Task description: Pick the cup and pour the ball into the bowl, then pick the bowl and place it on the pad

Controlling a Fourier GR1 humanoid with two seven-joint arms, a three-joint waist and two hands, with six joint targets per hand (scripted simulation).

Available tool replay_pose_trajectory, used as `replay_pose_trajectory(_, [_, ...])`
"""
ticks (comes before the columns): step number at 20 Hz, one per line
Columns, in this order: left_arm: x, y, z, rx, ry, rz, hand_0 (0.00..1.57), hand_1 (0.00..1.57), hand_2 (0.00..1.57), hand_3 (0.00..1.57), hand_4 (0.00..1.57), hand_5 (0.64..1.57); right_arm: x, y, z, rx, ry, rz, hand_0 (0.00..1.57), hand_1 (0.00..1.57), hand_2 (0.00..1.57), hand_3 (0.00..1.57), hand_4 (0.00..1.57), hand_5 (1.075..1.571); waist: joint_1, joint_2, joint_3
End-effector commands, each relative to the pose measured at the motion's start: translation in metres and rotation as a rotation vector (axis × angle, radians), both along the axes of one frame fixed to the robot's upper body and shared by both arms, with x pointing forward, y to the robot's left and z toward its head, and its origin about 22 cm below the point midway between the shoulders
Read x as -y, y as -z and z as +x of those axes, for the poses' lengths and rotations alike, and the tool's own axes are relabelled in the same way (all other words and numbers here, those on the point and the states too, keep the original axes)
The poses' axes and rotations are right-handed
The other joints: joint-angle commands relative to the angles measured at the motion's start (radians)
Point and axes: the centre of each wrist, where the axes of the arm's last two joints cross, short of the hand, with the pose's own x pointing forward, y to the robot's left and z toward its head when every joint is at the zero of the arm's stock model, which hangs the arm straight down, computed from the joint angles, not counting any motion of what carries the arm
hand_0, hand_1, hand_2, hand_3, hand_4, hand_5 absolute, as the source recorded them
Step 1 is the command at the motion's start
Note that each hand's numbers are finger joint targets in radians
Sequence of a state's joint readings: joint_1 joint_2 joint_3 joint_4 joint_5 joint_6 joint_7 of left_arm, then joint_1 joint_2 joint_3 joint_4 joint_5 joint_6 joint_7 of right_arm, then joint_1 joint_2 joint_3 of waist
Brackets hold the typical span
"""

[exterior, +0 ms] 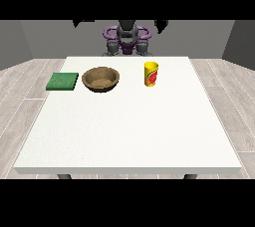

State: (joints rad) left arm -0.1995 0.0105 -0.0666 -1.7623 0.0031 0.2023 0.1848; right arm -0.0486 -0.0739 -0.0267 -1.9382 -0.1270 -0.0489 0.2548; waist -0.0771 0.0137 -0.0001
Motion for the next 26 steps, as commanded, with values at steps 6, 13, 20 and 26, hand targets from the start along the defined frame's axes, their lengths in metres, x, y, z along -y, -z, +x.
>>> replay_pose_trajectory(6, [-0.019, 0.032, 0.038, 0.17, -0.067, 0.075, 0.0, 0.0, 0.0, 0.0, 0.53, 1.491, 0.014, -0.004, 0.024, 0.175, -0.036, 0.006, 0.0, 0.0, 0.0, 0.0, 0.69, 1.551, -0.037, 0.226, -0.0001])
replay_pose_trajectory(13, [-0.061, 0.09, 0.046, 0.111, -0.045, 0.095, 0.0, 0.0, 0.0, 0.0, 0.04, 1.457, 0.047, -0.014, 0.023, 0.183, -0.044, -0.013, 0.0, 0.0, 0.0, 0.0, 0.67, 1.56, -0.061, 0.24, -0.0004])
replay_pose_trajectory(20, [-0.06, 0.108, 0.064, 0.049, -0.027, 0.089, 0.0, 0.0, 0.0, 0.0, 0.16, 1.432, 0.076, 0.033, 0.029, 0.107, -0.01, 0.005, 0.0, 0.0, 0.0, 0.0, 0.67, 1.562, -0.036, 0.182, 0.0])
replay_pose_trajectory(26, [-0.045, 0.146, 0.063, 0.085, -0.055, 0.074, 0.0, 0.0, 0.0, 0.0, 0.21, 1.435, 0.068, 0.021, 0.036, 0.155, -0.023, -0.013, 0.0, 0.0, 0.0, 0.0, 0.67, 1.563, -0.062, 0.238, -0.0004])
